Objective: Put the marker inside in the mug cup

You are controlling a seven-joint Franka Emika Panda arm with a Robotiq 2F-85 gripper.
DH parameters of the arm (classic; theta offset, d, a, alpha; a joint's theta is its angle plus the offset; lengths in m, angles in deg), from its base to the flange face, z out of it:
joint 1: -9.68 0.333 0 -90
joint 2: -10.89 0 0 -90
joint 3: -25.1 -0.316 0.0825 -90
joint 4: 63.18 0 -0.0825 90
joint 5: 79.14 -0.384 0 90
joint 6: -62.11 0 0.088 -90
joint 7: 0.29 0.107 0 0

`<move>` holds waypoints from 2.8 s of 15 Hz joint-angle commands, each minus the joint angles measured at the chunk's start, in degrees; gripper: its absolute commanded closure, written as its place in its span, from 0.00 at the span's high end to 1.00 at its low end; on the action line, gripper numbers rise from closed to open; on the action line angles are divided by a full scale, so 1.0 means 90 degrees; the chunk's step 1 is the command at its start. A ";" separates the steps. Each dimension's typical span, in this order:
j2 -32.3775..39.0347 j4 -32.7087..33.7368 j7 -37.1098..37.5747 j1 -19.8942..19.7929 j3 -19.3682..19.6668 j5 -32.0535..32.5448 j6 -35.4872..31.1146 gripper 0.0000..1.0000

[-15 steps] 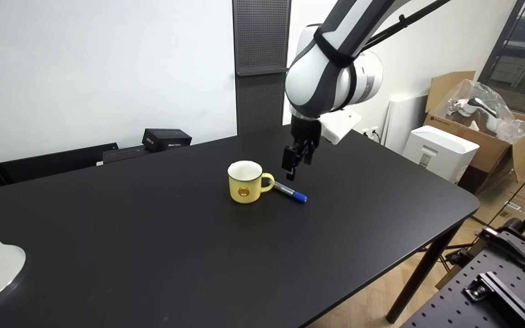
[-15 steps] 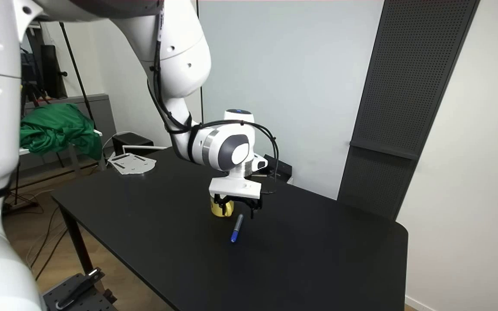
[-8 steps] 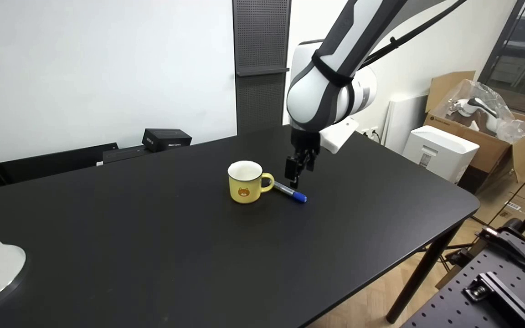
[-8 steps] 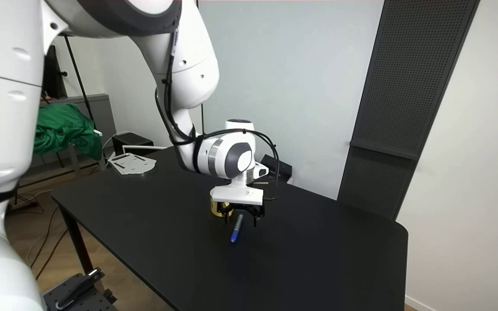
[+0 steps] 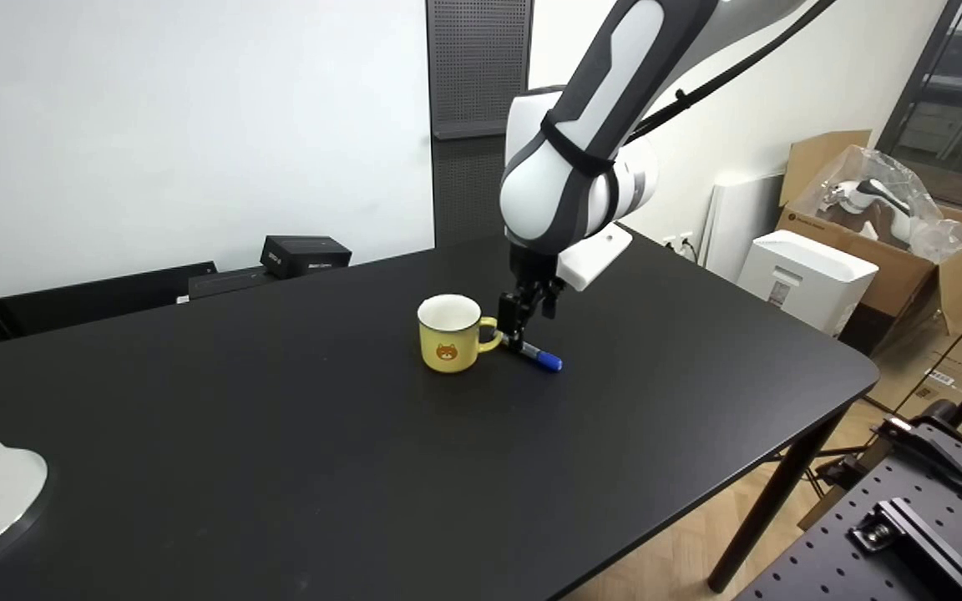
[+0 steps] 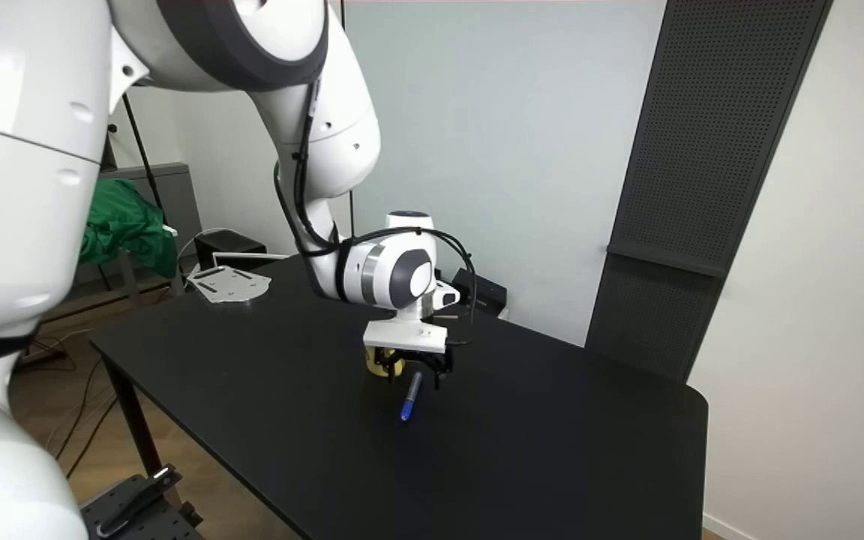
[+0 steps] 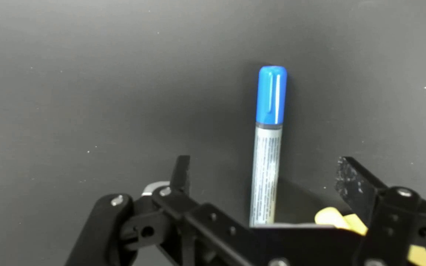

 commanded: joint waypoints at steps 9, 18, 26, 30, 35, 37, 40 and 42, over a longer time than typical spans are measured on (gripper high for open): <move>0.0674 0.0603 0.0615 0.0181 0.0155 0.0059 0.0044 0.45; 0.0523 0.0536 0.0447 0.0032 0.0007 -0.0108 0.0113 0.05; -0.0651 0.0458 0.0399 0.0033 0.0051 -0.0067 0.1902 0.05; -0.1107 0.0918 0.0344 0.0054 -0.0025 -0.0076 0.3291 0.05; -0.0937 0.2067 0.0259 0.0199 -0.0237 -0.0027 0.4852 0.05; -0.0681 0.2565 0.0251 0.0297 -0.0342 -0.0018 0.5267 0.05; -0.0173 0.3308 0.0149 0.0449 -0.0499 -0.0056 0.5692 0.05; 0.0175 0.3746 0.0080 0.0546 -0.0591 -0.0091 0.5927 0.05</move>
